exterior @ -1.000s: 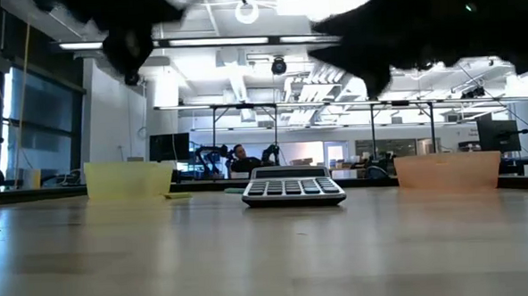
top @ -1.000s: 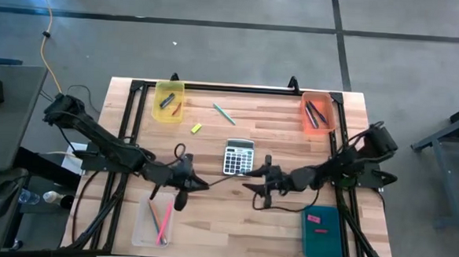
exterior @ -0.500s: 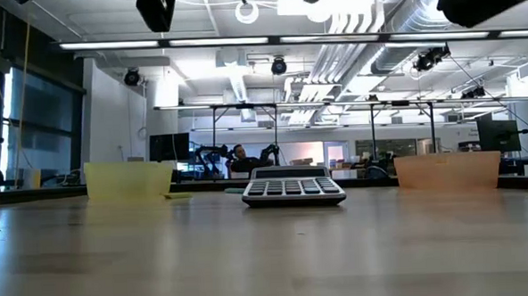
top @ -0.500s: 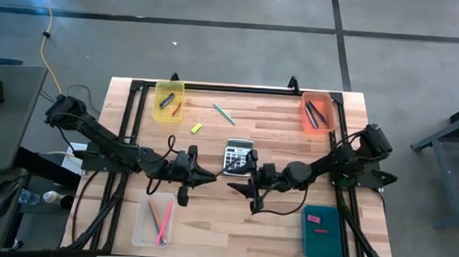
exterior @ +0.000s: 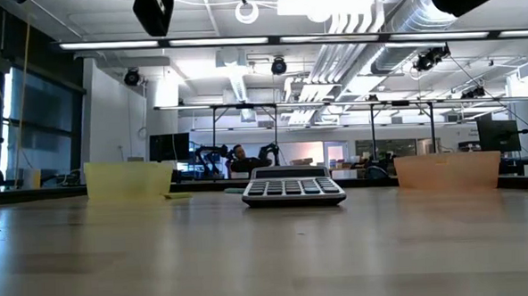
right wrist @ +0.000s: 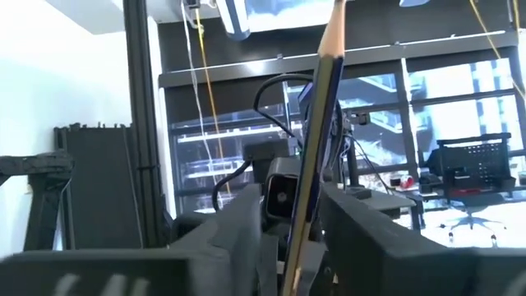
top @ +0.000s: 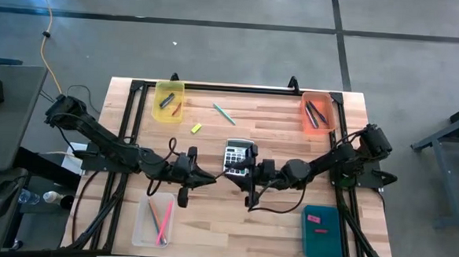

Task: Sort crayons/erasers/pens/pencils in bins
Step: Put the black colored pencil into the transparent bin, then put the light green eraser into the blue bin

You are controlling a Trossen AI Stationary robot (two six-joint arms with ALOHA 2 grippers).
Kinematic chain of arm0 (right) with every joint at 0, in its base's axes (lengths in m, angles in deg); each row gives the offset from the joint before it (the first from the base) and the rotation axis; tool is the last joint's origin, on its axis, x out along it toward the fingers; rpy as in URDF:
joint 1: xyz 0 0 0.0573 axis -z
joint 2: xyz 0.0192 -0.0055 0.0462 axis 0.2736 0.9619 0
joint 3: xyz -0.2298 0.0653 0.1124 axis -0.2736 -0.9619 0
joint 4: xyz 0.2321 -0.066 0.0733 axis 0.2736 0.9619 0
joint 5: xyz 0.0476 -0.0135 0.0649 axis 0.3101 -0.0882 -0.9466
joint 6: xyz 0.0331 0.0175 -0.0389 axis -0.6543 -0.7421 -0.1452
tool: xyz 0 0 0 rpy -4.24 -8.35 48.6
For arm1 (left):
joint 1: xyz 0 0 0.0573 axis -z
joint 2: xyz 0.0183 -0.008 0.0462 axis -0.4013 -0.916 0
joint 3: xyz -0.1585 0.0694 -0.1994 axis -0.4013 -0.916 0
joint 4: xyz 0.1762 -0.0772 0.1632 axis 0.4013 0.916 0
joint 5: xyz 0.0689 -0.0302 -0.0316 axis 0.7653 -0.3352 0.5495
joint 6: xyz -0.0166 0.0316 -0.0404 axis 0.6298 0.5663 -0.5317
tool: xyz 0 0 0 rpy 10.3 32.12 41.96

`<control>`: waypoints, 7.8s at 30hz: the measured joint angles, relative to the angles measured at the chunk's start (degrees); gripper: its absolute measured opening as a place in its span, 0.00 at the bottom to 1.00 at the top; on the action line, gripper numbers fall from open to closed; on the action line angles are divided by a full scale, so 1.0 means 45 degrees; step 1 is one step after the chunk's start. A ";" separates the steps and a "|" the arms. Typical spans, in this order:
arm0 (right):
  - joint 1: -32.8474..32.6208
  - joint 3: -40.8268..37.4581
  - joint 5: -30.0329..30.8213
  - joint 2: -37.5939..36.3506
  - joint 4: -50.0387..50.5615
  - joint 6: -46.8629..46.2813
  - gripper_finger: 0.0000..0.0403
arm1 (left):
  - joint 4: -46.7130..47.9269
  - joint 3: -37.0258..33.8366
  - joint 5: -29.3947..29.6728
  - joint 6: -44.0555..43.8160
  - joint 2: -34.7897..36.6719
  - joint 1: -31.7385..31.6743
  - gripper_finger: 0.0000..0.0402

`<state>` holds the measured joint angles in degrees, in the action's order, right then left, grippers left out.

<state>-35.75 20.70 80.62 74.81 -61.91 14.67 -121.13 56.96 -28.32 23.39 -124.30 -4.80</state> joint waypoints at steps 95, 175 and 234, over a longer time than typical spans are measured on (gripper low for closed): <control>-0.2599 0.1001 0.5246 -0.4401 1.2462 0.1211 0.12 | 1.5259 0.3685 0.3268 -1.1738 0.1034 0.6622 0.00; 0.0869 -0.5508 0.0762 -0.4381 0.5906 -0.0777 0.00 | 1.1490 0.1268 -0.2888 0.1244 0.0911 -0.6483 0.00; 0.0389 -0.5508 0.0762 -0.4386 0.6046 -0.0675 0.00 | 1.3571 0.3065 -0.5399 0.2902 -0.3577 -0.9780 0.09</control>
<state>-34.01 -4.08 84.05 55.07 -34.71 11.64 -60.06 70.75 -52.62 36.44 -140.40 -48.82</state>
